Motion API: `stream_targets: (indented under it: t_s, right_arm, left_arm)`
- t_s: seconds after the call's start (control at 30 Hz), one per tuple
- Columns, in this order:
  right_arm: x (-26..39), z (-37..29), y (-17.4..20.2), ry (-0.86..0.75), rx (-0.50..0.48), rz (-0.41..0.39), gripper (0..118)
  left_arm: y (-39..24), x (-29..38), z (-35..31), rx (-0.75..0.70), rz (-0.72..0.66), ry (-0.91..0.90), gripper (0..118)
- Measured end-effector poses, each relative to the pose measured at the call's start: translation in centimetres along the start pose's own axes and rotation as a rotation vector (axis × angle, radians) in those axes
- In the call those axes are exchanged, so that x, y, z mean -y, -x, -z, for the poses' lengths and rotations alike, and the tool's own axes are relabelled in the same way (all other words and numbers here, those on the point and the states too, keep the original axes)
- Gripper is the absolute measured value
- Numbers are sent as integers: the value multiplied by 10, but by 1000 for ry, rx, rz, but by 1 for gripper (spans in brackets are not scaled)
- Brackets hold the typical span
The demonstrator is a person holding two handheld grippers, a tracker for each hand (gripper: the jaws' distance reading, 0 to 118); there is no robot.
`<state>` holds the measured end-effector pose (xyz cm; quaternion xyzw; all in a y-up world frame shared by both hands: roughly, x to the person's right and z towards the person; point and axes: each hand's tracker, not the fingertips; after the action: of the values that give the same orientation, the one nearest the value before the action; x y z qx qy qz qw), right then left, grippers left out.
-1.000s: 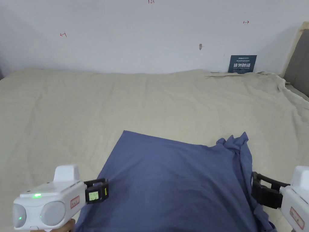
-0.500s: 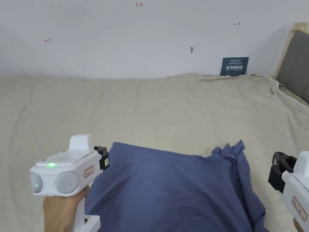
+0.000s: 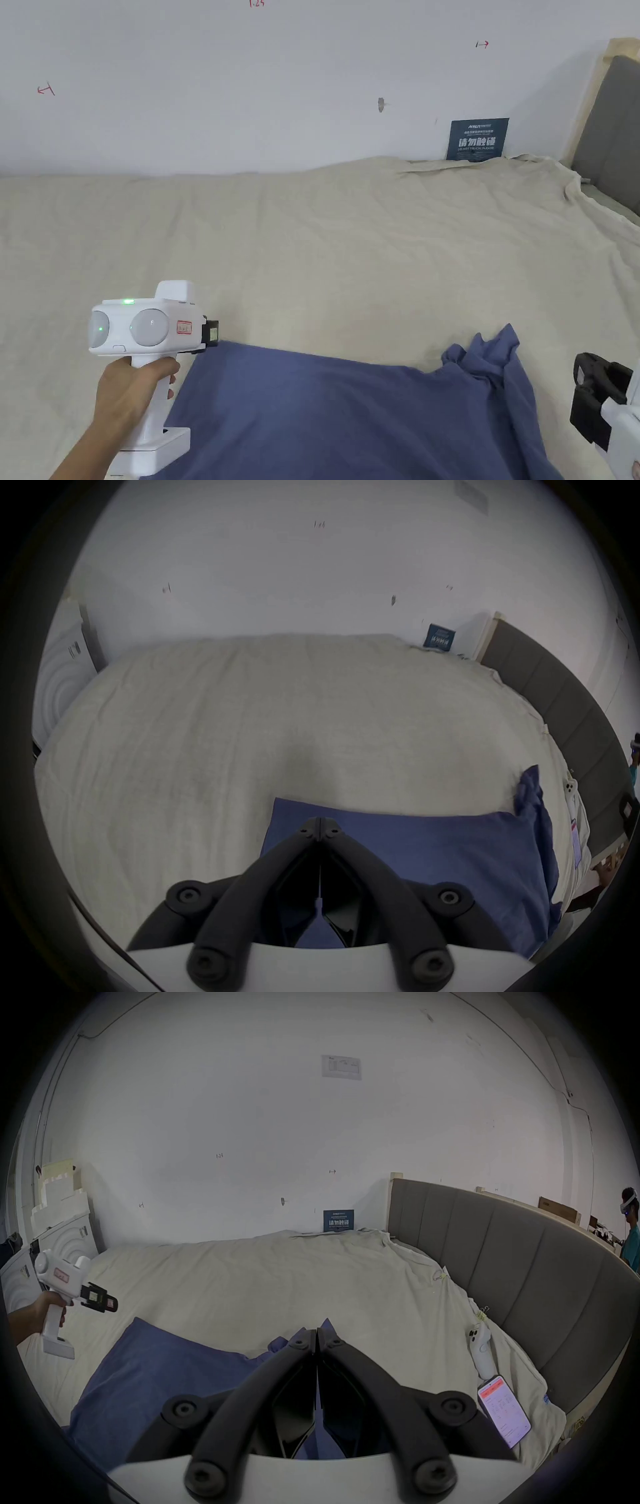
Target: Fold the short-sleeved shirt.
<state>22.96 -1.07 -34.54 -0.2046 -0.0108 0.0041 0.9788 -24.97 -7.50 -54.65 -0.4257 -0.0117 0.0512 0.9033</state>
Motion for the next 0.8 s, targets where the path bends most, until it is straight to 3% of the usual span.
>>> stream_targets:
  t_s: [0.1, 0.13, 0.3, 0.43, 0.5, 0.57, 0.6, 0.63, 0.7, 0.8]
  right_arm:
    - [4, 12, 2, 23, -3, 19, 0]
    - [7, 16, -1, 29, -4, 23, 0]
    - [15, 28, -3, 61, 6, 31, 0]
    - [19, 29, -6, 84, 20, 28, 0]
    - [22, 30, -9, 99, 27, 29, 0]
    - [23, 32, -13, 113, 28, 32, 0]
    - [23, 34, -15, 119, 28, 35, 0]
    - [23, 37, -15, 124, 29, 40, 0]
    - [23, 50, -23, 137, 26, 49, 0]
    - [19, 78, -28, 192, 13, 36, 0]
  left_arm:
    - [7, -7, 34, -31, -13, 86, 79]
    - [9, -8, 44, -36, -18, 102, 88]
    - [16, -6, 85, -67, -37, 202, 91]
    - [9, 1, 99, -95, -10, 229, 86]
    - [2, 1, 94, -111, 12, 215, 77]
    - [-5, -1, 87, -100, 52, 197, 54]
    - [-10, -1, 83, -84, 79, 183, 26]
    - [-13, -1, 82, -76, 85, 183, 12]
    - [-20, 3, 80, -93, 118, 179, 2]
    - [-22, 3, 61, -73, 109, 123, 0]
